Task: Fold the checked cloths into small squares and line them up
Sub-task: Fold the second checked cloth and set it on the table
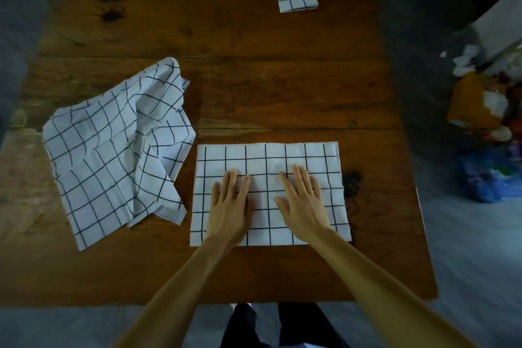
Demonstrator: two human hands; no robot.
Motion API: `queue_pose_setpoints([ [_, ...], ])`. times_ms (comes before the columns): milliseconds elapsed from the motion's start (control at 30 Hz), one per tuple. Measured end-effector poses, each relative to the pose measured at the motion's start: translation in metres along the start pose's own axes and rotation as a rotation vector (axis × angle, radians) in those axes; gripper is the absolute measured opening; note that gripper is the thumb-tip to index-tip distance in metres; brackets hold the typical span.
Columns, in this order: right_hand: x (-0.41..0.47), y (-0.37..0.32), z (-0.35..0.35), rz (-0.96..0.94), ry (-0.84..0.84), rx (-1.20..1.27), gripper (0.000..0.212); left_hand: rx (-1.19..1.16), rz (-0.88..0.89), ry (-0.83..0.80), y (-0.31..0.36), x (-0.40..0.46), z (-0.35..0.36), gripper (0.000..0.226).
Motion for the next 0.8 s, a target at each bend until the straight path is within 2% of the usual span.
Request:
queue_pose_setpoints([
  [733, 0.005, 0.02, 0.022, 0.066, 0.167, -0.078, 0.064, 0.04, -0.078, 0.088, -0.011, 0.001, 0.002, 0.067],
  [800, 0.002, 0.019, 0.018, 0.056, 0.211, -0.069, 0.063, 0.056, -0.036, 0.116, -0.007, 0.001, 0.001, 0.064],
])
Point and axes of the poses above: each hand's wrist, its own x-axis towards the middle knuckle, its own z-axis out of the palm, y = z × x, the point moved 2 cm from there along x, towards the middle knuckle, and after that the axes turned 10 degrees about z, right-handed, at the moved point
